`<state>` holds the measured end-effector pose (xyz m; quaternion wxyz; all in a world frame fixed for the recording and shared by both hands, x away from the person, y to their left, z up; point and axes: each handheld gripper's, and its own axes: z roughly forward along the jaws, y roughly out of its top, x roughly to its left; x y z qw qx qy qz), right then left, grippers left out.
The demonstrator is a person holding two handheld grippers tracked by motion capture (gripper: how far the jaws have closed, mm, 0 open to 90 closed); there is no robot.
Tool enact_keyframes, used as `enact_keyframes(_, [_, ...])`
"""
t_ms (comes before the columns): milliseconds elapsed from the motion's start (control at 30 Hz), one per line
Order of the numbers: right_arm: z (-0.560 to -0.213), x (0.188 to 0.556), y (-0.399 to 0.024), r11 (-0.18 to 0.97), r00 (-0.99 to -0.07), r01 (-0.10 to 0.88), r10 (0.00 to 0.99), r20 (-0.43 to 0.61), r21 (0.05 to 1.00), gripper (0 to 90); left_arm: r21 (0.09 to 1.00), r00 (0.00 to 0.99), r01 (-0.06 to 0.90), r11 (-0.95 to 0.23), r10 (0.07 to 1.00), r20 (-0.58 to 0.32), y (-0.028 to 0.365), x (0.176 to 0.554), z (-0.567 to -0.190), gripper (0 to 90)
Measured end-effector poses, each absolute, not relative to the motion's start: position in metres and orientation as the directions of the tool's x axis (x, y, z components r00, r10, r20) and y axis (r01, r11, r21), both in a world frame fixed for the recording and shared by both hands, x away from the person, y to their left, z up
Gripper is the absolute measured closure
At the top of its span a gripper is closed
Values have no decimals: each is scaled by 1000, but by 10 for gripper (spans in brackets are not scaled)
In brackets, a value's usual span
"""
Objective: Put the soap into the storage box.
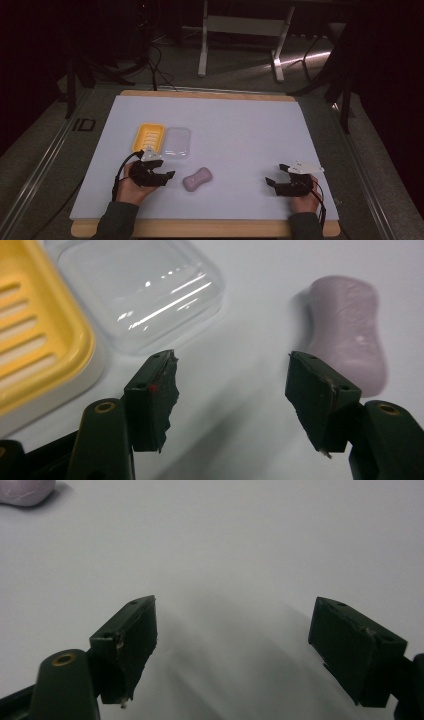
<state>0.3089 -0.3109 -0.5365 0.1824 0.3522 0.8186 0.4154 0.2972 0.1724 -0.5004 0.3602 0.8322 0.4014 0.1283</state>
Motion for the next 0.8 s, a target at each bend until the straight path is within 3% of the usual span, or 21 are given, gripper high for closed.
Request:
enact_keyframes(467, [-536,309,-311,408,-685,426,729,-7,808,190,643,715,538,-545,699,-6,147,310,-480,373])
enact_keyframes(800, [-536,309,-310,413,-684,429,729,-9,803,190,613,739,534,-582,674,-5,135,315,-476,378])
